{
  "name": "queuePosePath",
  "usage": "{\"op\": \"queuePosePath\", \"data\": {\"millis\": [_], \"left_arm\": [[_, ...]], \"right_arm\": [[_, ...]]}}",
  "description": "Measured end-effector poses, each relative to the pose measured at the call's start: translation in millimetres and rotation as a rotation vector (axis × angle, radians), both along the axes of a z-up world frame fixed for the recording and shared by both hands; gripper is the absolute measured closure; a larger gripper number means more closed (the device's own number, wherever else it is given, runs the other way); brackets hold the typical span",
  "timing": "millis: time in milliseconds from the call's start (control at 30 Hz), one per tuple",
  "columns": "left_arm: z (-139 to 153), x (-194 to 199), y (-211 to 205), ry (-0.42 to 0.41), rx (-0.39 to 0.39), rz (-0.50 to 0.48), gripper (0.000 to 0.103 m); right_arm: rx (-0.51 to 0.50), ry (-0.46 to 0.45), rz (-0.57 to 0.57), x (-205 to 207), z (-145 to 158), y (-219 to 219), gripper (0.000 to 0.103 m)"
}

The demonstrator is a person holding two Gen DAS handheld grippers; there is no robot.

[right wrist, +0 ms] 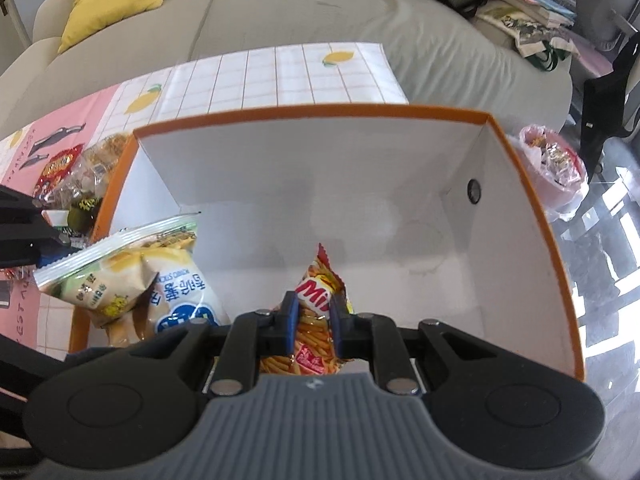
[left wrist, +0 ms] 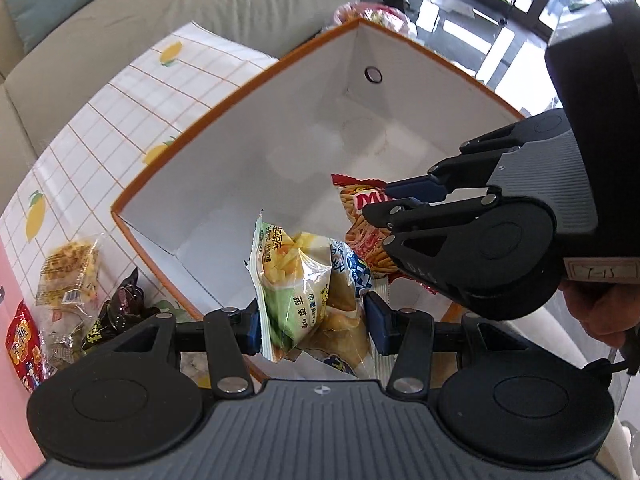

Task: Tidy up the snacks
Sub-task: 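Carry both chip bags into the orange box and lower them inside, then open both tools to release the bags and withdraw from the box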

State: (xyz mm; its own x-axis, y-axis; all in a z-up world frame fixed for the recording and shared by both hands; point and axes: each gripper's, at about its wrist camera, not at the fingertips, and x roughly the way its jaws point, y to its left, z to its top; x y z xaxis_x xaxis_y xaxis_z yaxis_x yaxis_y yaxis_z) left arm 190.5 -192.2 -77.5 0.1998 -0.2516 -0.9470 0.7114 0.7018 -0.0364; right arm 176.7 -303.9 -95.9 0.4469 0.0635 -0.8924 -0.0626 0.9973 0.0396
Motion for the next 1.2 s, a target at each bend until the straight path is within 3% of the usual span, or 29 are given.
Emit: {"op": "queuePosePath", "data": {"millis": [433, 667, 867, 1033, 1200], "left_arm": [[-22, 2, -10, 0.053, 0.100, -0.028, 0.046], [-26, 6, -12, 0.068, 0.114, -0.013, 0.044], [-26, 6, -12, 0.061, 0.118, -0.004, 0.033], [-19, 2, -9, 0.040, 0.111, -0.001, 0.029], [0, -6, -4, 0.005, 0.078, -0.008, 0.027]], "right_arm": [[0.039, 0.079, 0.007, -2, -20, 4, 0.089], [0.043, 0.092, 0.002, -1, -25, 6, 0.089], [0.025, 0.097, 0.003, 2, -25, 8, 0.087], [0.009, 0.088, 0.009, 0, -21, 11, 0.077], [-0.016, 0.066, -0.008, -4, -10, 8, 0.056]]}}
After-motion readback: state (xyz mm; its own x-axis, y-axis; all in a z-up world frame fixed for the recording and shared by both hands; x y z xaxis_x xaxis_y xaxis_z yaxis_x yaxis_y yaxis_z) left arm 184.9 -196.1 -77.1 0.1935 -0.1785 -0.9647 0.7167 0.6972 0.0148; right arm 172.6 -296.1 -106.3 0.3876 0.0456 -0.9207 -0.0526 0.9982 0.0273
